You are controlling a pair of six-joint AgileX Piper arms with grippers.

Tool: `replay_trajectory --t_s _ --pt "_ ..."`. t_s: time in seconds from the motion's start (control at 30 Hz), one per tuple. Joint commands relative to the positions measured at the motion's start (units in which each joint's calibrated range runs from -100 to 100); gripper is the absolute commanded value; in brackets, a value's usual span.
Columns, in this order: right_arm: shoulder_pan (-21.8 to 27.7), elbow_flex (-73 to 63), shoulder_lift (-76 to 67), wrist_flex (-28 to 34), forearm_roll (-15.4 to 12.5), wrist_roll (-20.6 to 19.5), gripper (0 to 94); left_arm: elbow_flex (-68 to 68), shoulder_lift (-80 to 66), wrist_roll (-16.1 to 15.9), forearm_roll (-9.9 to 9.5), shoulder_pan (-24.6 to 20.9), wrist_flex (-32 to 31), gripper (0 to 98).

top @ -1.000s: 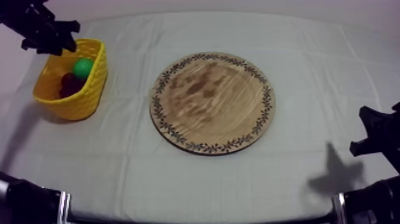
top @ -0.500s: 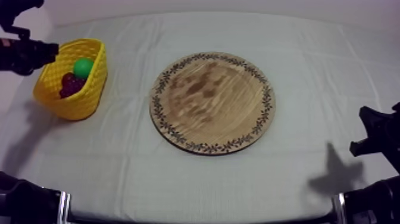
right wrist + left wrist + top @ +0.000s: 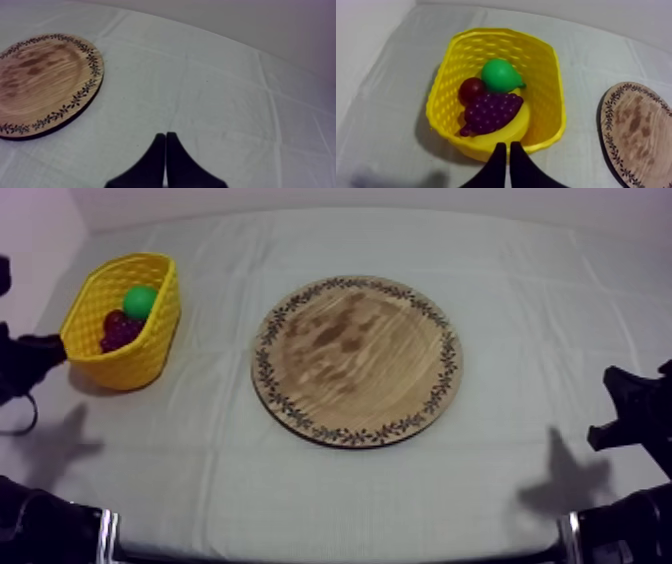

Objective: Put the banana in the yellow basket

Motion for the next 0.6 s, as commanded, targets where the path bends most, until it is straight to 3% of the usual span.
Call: replay_trajectory --t_s 0.0,0.17,0.4,0.57 --pt "0.0 0.0 0.0 0.0 0.0 -0.1 0.3 6.0 -12.2 1.9 -0.58 -0.1 0.2 0.1" --pt "0.0 0.0 0.0 0.0 0.0 -0.1 0.3 11.9 -20.0 1.8 0.59 -1.9 0.5 0.1" --pt "0.0 0.0 0.0 0.0 0.0 -0.1 0.3 14.7 -29.4 -5.3 4.85 -3.5 2.1 0.2" --pt "0.0 0.0 0.0 0.0 0.0 -0.1 0.3 15.3 -31.0 -6.8 5.73 -4.1 2.6 0.1"
